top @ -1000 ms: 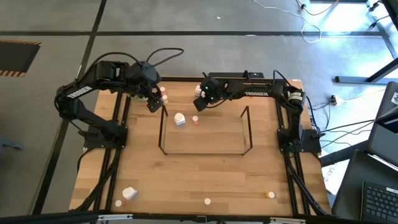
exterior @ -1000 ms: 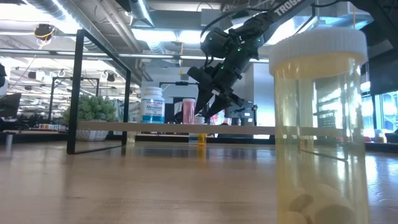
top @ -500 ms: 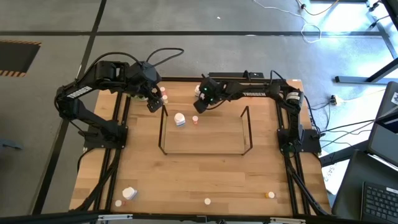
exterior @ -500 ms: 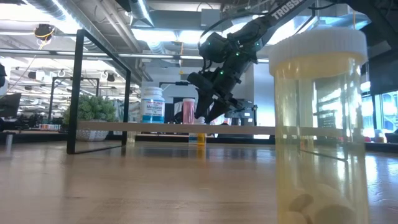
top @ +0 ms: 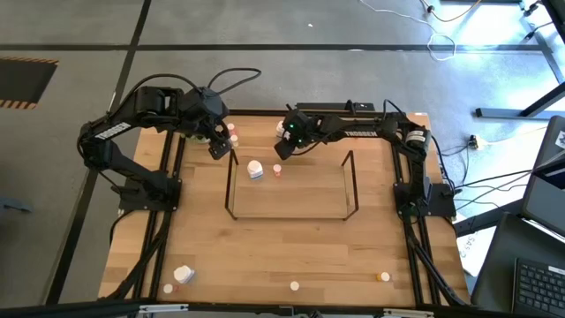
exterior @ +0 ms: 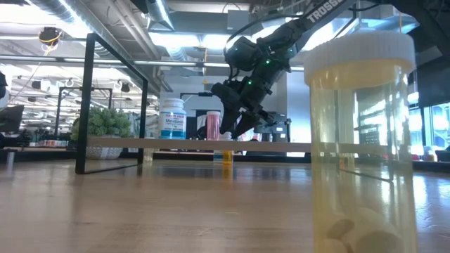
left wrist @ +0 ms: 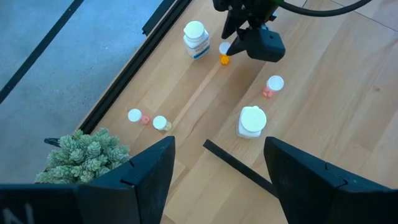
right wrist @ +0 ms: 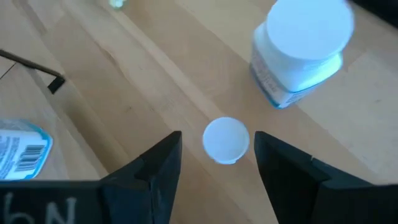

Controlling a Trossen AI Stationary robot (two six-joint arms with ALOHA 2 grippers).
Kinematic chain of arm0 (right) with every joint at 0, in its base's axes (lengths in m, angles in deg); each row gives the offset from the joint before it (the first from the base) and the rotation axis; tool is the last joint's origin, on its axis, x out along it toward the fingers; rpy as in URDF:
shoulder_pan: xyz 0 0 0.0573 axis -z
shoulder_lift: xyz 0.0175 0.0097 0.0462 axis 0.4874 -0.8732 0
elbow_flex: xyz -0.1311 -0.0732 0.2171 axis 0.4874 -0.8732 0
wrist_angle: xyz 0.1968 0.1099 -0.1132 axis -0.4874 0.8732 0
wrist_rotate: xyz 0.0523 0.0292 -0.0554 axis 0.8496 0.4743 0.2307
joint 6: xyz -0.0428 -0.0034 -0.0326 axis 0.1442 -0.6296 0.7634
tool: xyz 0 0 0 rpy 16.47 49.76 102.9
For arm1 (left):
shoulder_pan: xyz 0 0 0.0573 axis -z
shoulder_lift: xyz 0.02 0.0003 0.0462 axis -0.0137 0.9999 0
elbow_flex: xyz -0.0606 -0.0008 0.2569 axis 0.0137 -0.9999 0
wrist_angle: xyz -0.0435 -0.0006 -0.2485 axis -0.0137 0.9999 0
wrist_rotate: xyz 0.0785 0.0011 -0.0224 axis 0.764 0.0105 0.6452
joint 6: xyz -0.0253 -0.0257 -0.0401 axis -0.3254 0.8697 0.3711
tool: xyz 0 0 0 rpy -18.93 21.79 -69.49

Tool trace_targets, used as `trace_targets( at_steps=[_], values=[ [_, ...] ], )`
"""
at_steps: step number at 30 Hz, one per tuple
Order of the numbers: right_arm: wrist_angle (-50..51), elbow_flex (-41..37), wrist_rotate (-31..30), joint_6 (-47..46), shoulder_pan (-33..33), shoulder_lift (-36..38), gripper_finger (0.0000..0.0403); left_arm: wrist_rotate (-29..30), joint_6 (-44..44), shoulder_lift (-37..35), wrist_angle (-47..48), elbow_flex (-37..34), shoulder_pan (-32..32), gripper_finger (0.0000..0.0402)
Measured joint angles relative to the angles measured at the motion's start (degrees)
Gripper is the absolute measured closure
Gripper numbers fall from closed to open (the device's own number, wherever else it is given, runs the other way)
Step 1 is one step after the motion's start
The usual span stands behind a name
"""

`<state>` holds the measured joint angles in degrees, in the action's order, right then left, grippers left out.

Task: Pick and place medicine bottles onto shelf by color
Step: Put the left orange pill bottle on the shelf

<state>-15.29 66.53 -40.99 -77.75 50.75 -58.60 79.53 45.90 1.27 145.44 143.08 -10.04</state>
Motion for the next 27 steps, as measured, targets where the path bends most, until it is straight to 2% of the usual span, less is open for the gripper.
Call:
trace_targets(
  at_steps=[27],
  values=[
    [0.1,0.0,0.8,-2.8,0.1,0.0,0.0199,0.0,-1.5,0.0,0.0,0.0,0.0,0.016]
  ],
)
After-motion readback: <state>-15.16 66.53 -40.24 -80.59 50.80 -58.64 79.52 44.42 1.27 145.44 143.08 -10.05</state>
